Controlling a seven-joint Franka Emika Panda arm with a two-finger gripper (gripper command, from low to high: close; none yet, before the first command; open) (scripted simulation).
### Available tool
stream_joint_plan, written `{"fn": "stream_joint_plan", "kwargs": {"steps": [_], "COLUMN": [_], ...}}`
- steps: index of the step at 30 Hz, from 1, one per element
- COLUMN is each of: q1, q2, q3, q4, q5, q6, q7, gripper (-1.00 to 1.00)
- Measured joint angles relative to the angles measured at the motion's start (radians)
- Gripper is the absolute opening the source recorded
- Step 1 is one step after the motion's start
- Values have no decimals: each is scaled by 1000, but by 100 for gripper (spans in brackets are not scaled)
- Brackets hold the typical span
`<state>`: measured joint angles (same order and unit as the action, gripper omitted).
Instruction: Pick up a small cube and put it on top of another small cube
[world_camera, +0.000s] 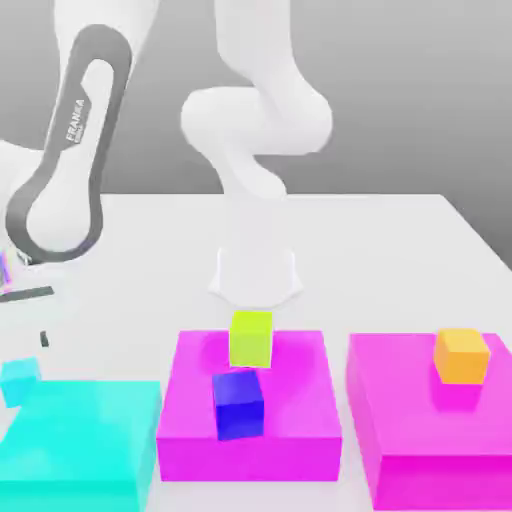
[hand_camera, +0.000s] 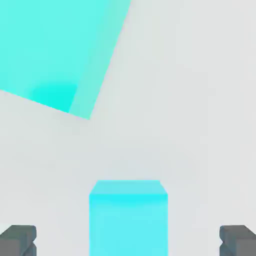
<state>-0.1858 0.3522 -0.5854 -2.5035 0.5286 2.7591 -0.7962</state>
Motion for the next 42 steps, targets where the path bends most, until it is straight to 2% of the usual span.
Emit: {"fn": "stream_joint_plan", "kwargs": {"steps": [3, 4, 11, 17, 19, 28, 33, 38, 39, 42], "q1": [-82, -108, -113, 16, 74, 390, 461, 492, 494, 494], "q2": [82, 107, 112, -37, -95, -372, -522, -433, -407, -407], "q3": [101, 134, 140, -30, -49, 91, 203, 225, 225, 225], "q4": [27, 35, 36, -14, -26, -56, -75, -111, -117, -117], "q5": [103, 134, 141, -58, -129, -440, -594, -568, -558, -558], "q6": [51, 66, 67, -20, -59, -254, -351, -224, -192, -192], "q7": [-81, -104, -109, 39, 90, 300, 401, 379, 371, 371], "gripper": [0, -100, -100, -100, -100, -100, -100, -100, 100, 100]}}
